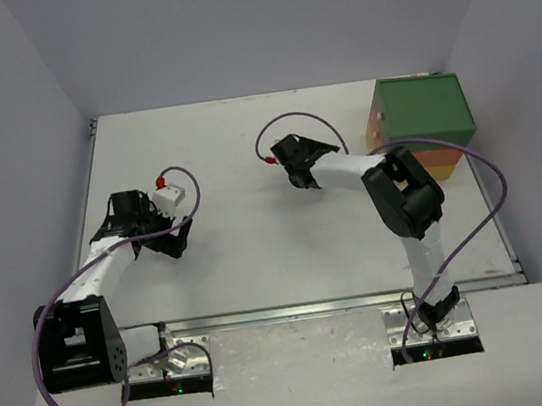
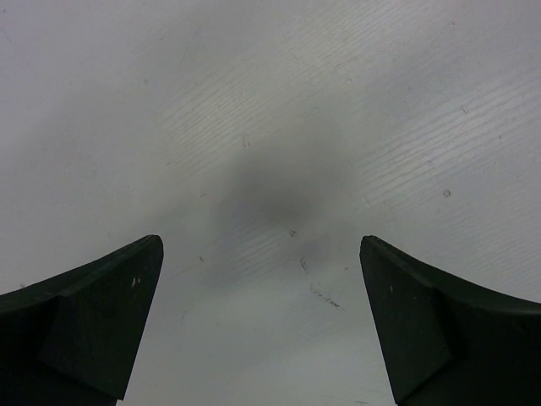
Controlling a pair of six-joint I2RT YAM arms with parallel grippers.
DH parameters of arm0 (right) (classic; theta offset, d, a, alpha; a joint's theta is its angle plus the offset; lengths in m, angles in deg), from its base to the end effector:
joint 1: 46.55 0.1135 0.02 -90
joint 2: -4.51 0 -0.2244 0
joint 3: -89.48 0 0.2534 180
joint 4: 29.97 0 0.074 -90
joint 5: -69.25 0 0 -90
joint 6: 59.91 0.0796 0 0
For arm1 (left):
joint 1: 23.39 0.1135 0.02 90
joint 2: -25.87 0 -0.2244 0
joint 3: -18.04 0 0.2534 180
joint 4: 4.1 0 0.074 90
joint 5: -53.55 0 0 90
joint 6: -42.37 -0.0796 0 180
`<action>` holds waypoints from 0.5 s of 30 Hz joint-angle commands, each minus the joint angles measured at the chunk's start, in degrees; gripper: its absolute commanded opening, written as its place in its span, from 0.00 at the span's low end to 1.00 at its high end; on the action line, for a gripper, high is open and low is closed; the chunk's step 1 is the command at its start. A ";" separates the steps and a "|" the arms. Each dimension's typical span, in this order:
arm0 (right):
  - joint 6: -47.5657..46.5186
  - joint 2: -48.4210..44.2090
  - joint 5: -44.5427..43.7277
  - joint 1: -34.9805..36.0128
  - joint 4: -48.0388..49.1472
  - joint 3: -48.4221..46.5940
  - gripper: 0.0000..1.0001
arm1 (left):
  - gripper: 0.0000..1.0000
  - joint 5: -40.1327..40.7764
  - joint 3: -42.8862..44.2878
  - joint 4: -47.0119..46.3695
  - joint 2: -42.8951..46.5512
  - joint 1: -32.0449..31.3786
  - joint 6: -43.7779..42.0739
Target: Organize the makeup
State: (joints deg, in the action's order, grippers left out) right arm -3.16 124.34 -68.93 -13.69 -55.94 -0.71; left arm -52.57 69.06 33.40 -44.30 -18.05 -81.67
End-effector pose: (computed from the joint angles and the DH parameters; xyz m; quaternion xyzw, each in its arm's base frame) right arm 0.3880 0.1800 0.0780 -0.3745 0.7968 -0.3908 0.2685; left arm 0.2669 0.0027 0.1158 0.2741 0.9089 -0.0307 0.3128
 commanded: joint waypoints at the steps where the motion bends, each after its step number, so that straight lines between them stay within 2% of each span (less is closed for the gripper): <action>1: 19.41 -12.81 9.26 5.25 -14.16 -1.81 0.60 | 1.00 -0.52 2.11 1.88 4.56 0.91 0.51; 4: 36.12 -28.67 22.42 5.64 -15.44 10.35 0.61 | 1.00 0.94 0.09 3.39 9.27 1.38 0.33; 6: 42.41 -40.91 29.52 5.56 -11.02 28.39 0.62 | 1.00 2.10 -1.91 4.11 12.89 1.59 -0.22; 7: 44.61 -46.23 31.93 5.63 -9.45 29.19 0.62 | 1.00 2.39 -2.81 4.47 14.67 1.68 -0.25; 8: 46.75 -51.23 33.69 5.56 -8.15 37.58 0.64 | 1.00 2.33 -4.31 5.29 16.08 1.61 -0.72; 9: 50.33 -60.80 35.98 5.55 -6.85 45.01 0.65 | 1.00 1.93 -5.32 5.77 19.19 1.68 -1.16; 10: 52.13 -61.89 36.70 5.55 -6.55 45.81 0.66 | 1.00 1.88 -6.20 6.05 20.87 1.69 -1.21; 13: 57.80 -86.27 34.63 5.55 -6.01 57.61 0.78 | 1.00 1.21 -9.24 5.94 26.48 1.72 -0.25; 15: 60.24 -96.63 33.82 5.55 -5.81 62.73 0.82 | 1.00 3.25 -10.49 4.62 29.50 1.71 0.91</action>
State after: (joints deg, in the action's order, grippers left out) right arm 44.89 47.06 -37.45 -8.21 -63.56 53.67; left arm -50.71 60.90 39.09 -20.28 -16.98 -81.97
